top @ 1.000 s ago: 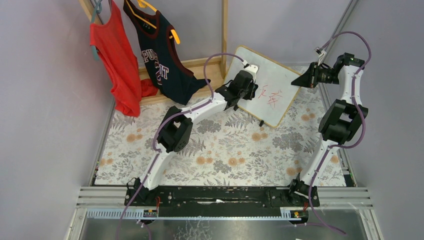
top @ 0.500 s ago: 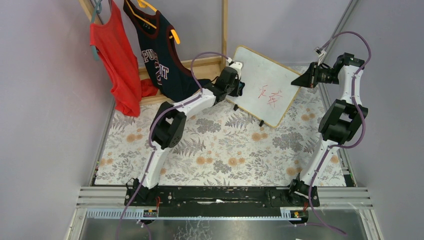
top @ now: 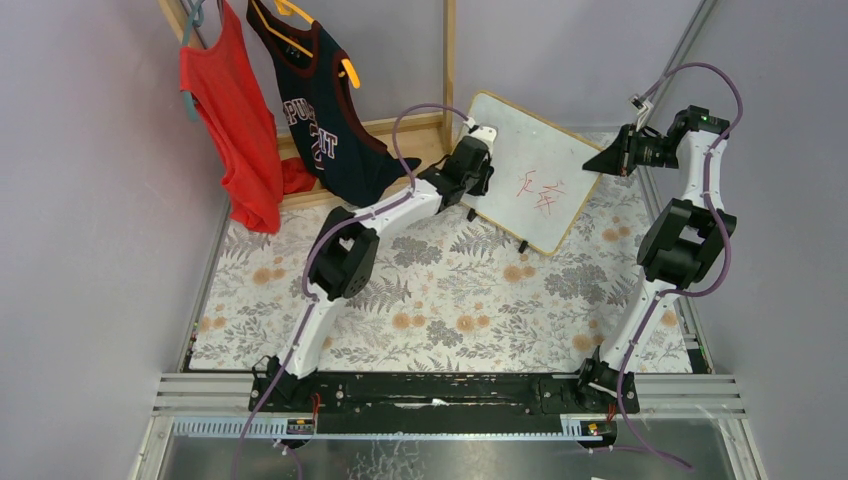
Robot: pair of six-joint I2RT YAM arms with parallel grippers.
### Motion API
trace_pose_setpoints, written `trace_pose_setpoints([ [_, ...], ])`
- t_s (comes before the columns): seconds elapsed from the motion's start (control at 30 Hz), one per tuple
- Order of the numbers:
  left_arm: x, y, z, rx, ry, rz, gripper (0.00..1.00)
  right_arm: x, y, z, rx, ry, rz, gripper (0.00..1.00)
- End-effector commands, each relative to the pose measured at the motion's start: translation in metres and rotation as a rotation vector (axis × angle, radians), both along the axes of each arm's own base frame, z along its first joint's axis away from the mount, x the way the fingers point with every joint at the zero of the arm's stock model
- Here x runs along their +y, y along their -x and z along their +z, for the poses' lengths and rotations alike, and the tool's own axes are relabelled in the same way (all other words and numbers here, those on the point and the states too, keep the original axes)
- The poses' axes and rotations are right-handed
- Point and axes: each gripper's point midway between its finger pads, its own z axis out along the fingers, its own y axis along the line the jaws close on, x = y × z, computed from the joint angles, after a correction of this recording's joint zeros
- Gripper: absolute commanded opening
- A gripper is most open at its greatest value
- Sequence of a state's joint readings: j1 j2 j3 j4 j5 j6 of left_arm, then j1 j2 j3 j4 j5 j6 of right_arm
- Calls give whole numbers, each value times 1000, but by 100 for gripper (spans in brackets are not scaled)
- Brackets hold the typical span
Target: Erase the whiteboard
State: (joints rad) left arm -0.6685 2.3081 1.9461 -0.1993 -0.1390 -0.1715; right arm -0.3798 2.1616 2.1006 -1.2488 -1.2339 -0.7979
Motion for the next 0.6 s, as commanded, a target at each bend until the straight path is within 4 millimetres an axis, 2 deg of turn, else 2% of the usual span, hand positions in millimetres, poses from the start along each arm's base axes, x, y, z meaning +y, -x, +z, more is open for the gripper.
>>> trace_pose_setpoints([
  [0.0,-53,20,-1,-9,52,-81,0,11,7,-14,3,89,63,0],
  [0.2,-75,32,1,0,81,-115,0,12,7,-14,3,87,64,0],
  [0.4,-85,39,4,5,98,-133,0,12,7,-15,5,86,64,0],
  [0.57,-92,40,17,-13,119,-145,0,13,7,-15,6,87,66,0],
])
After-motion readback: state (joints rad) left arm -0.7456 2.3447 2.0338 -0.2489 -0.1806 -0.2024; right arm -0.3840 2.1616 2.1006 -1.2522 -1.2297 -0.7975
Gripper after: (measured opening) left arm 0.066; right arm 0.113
